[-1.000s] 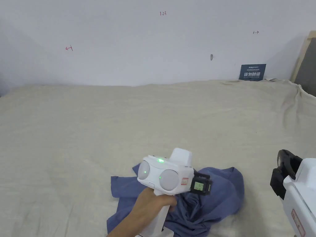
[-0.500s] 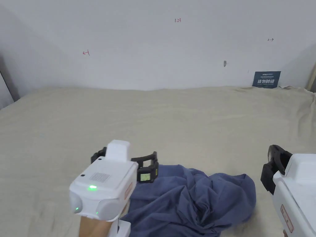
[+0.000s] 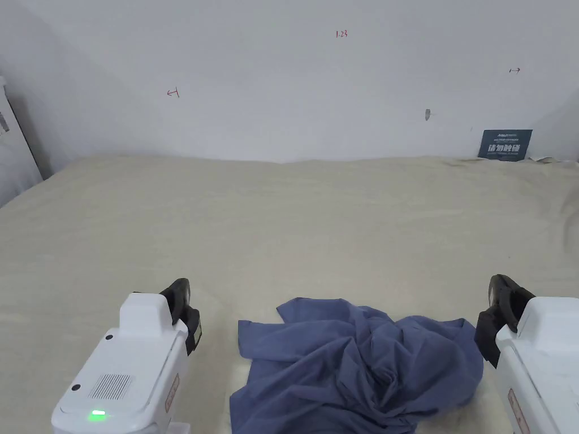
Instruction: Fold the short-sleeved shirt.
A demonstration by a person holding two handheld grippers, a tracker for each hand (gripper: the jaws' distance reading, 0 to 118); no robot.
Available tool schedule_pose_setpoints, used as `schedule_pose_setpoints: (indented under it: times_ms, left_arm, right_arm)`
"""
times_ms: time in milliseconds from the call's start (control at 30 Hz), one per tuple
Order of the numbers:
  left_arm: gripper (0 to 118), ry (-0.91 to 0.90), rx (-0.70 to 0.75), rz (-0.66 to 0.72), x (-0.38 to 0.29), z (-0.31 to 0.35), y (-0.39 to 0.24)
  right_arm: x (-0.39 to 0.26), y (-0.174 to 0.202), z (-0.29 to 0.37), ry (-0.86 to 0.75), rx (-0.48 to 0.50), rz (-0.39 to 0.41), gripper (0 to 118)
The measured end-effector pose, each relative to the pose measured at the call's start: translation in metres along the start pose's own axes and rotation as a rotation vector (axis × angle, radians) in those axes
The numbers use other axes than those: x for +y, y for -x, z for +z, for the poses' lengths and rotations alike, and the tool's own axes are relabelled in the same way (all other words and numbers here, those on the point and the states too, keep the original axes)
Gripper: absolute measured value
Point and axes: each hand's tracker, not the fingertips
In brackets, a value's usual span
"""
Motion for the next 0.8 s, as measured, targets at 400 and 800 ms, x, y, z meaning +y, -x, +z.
schedule_pose_setpoints:
  times_ms: [400,800]
  left_arm:
    - [0,0.013,-0.011,-0.027,-0.004,-0.002,-0.01]
    - [0,0.044,-0.021,-0.017,-0.002,-0.01,-0.009]
  right_arm:
    - [0.0,0.001,0.002,-0.006,-0.013,0.004,0]
    - [0.003,0.002,0.003,-0.003,-0.015,-0.001,0]
